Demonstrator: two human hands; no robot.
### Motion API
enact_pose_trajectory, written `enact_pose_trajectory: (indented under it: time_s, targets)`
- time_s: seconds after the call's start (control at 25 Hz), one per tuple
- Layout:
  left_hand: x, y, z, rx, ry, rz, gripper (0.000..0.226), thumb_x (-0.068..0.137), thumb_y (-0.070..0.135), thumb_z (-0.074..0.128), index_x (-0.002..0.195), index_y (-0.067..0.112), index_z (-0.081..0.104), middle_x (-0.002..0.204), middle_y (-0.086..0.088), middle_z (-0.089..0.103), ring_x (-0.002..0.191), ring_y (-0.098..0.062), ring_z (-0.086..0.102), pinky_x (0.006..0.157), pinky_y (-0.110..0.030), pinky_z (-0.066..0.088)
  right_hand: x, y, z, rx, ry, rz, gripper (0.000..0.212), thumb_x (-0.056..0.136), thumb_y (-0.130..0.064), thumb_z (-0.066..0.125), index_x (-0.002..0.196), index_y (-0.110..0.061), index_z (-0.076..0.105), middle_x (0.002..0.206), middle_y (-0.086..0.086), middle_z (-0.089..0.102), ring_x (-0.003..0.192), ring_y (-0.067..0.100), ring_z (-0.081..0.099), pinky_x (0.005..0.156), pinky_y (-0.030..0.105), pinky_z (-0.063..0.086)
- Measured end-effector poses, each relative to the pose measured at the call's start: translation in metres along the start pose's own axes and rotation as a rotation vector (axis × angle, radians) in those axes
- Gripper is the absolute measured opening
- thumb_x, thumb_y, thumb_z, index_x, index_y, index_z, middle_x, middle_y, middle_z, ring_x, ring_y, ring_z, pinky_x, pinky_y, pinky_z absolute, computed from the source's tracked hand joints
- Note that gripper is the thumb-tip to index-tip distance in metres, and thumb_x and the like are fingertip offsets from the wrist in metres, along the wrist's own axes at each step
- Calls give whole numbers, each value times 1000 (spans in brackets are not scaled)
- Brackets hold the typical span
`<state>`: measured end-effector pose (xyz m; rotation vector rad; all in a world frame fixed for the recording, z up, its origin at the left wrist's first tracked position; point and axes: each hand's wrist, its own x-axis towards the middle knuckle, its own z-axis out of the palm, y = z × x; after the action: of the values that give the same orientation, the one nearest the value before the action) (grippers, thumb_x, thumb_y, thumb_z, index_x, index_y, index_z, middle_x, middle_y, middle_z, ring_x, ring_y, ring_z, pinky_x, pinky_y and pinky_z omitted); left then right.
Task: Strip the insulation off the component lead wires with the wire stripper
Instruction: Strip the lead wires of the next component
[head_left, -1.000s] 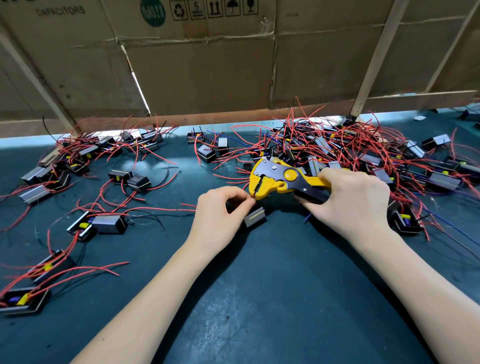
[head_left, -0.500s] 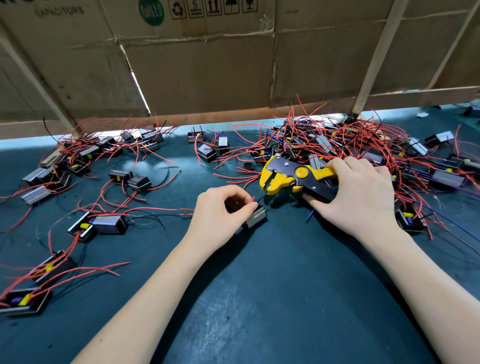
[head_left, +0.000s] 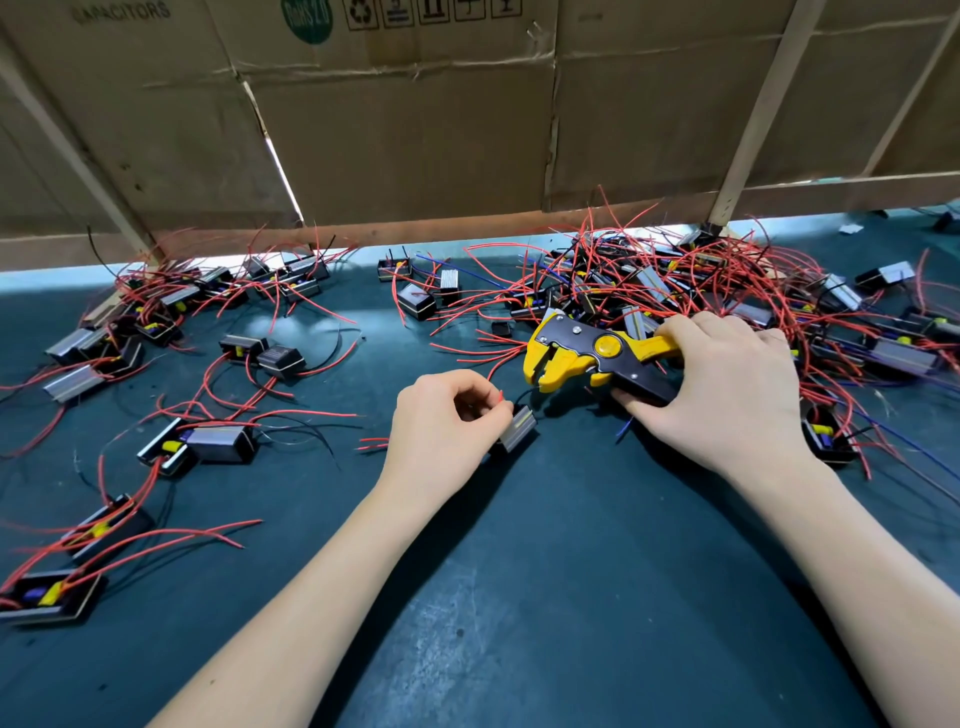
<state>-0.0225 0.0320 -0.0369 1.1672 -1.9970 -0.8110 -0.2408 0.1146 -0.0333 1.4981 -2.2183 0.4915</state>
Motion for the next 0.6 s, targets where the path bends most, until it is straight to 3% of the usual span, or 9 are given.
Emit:
enact_pose_trajectory:
  time_s: [0.6]
  targets:
    - [0, 0, -1, -4, 3, -25, 23, 78, 14, 73, 59, 23, 63, 50, 12, 56, 49, -2, 47, 54, -11, 38, -1, -5, -4, 29, 18, -11, 59, 67, -57, 77, 102, -11, 68, 95, 8, 66, 94, 34, 60, 87, 44, 37]
